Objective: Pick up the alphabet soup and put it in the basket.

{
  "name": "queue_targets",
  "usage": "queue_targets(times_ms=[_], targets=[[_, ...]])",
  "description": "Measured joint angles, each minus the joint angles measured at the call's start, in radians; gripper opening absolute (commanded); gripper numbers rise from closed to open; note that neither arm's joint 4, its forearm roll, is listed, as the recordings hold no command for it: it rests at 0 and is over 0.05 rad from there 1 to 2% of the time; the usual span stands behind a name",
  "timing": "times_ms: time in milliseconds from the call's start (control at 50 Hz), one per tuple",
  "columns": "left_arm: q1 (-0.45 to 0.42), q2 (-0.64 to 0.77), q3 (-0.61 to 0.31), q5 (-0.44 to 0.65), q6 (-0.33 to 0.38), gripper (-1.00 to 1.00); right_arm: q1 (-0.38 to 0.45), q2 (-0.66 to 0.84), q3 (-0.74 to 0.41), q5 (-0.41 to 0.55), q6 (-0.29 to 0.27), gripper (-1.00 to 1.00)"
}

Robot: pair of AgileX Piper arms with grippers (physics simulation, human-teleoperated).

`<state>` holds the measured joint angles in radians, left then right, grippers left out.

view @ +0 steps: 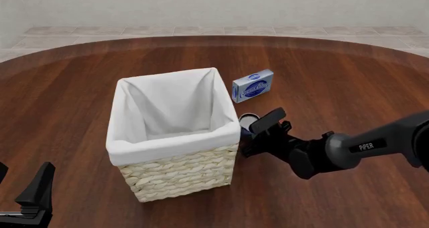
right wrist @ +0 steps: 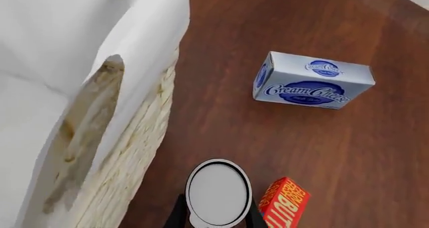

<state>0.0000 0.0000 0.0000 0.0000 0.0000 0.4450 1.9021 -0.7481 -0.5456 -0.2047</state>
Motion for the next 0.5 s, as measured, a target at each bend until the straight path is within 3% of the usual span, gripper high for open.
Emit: queue_targets(times_ms=[500], targets=[[0.000, 0.000, 0.000, 0.000, 0.000, 1.00, -0.026, -0.064, 0.012, -0.003, -0.030, -1.00]])
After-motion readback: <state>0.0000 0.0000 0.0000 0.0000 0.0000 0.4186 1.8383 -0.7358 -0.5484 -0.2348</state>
